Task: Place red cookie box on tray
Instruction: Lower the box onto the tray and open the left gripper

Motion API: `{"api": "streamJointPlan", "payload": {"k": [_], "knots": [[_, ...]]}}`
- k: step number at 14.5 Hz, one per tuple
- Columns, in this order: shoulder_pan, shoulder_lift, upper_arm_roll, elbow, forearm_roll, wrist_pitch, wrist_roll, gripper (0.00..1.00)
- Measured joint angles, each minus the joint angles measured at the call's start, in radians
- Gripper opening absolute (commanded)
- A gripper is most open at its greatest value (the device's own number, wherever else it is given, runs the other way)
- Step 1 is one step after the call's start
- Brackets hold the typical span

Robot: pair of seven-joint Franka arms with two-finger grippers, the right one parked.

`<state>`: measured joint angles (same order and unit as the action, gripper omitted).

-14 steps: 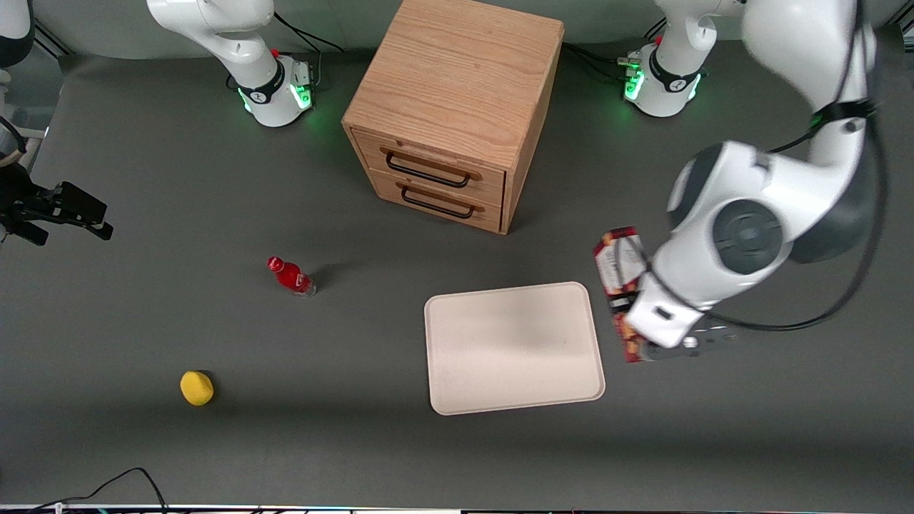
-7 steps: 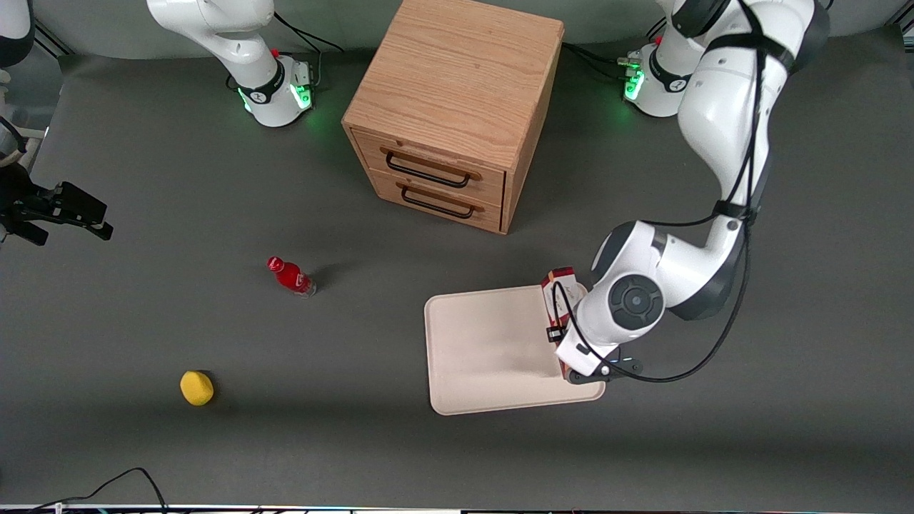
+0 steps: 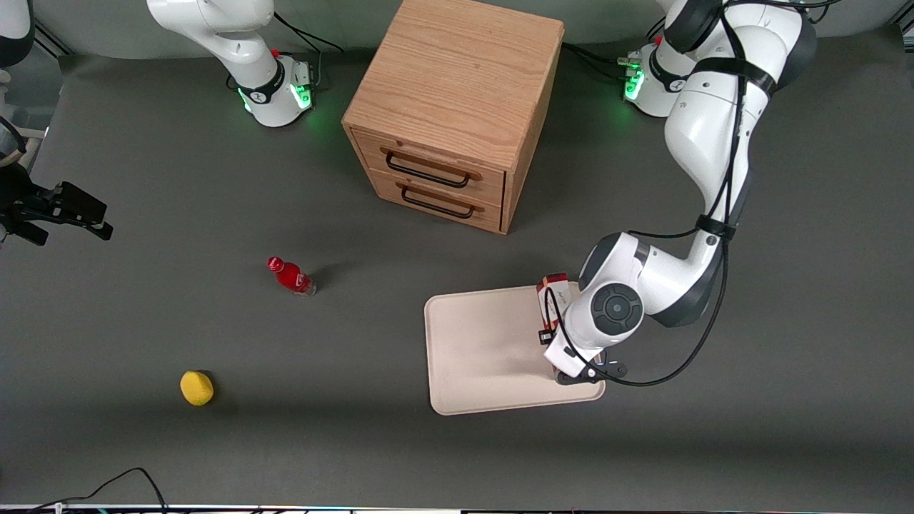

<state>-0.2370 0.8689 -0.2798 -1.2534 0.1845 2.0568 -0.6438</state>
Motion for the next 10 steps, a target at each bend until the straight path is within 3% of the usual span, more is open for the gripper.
{"api": "streamJointPlan", "payload": {"k": [1,2,3,10], "knots": [[-0.002,0.004,0.000,0.000,0.007,0.000,0.000,0.00],[-0.002,0.007,0.000,0.000,0.012,0.001,0.000,0.44],[-0.002,0.008,0.000,0.002,0.015,0.001,0.004,0.99],[0.010,-0.033,0.001,0.046,0.028,-0.062,0.025,1.00]]}}
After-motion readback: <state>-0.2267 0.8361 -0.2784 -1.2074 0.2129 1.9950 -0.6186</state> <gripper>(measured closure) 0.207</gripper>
